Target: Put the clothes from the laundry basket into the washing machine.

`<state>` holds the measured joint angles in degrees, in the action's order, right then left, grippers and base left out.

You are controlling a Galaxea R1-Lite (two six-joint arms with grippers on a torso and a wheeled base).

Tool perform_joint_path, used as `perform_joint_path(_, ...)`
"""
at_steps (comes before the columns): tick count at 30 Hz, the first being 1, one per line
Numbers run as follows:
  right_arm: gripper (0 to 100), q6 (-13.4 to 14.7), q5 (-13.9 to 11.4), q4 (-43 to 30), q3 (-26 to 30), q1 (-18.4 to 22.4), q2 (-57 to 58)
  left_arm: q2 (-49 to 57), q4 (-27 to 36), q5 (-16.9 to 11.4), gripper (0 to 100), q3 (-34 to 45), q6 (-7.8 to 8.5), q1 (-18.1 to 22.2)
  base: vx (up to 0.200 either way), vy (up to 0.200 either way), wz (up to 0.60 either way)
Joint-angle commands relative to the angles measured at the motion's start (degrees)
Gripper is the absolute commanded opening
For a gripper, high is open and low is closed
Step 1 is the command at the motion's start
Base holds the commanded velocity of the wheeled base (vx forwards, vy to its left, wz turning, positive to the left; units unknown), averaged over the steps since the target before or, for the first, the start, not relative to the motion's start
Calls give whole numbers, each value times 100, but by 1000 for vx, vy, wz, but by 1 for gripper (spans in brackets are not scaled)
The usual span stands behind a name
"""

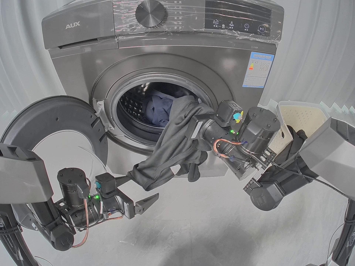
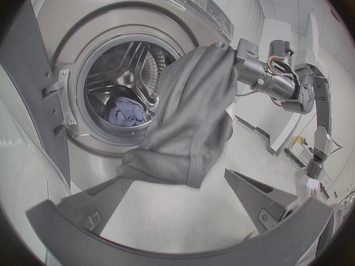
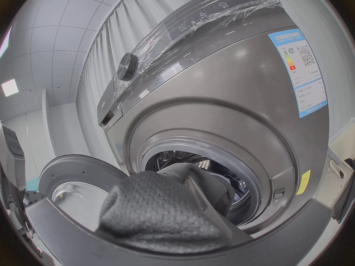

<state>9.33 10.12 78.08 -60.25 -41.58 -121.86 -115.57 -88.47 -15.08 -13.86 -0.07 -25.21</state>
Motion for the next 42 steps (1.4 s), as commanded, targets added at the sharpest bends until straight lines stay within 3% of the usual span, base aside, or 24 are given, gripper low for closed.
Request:
perform_joint_path(1,0,-1,-1,-12,-75,142,13,-36,-4,-92,100,235,51,-45,0,0,0)
perform_joint_path(4,0,8,-1,-30,-110,177,13,-71,-4,-171,100,279,227,-54,0,0,0)
perform_joint_path(12,0,8,-1,-12,-84,1,-66,-27,-4,-294,100,375,289,-45,0,0,0)
perform_joint_path(28,0,8,-1,5,-31,-772,-356,-10,-21,-259,100,-293,218,-1,0,0,0)
perform_joint_path(42,0,105,25,128,558,-1300,57,-133,-21,-206,100,-486,166,78,0,0,0)
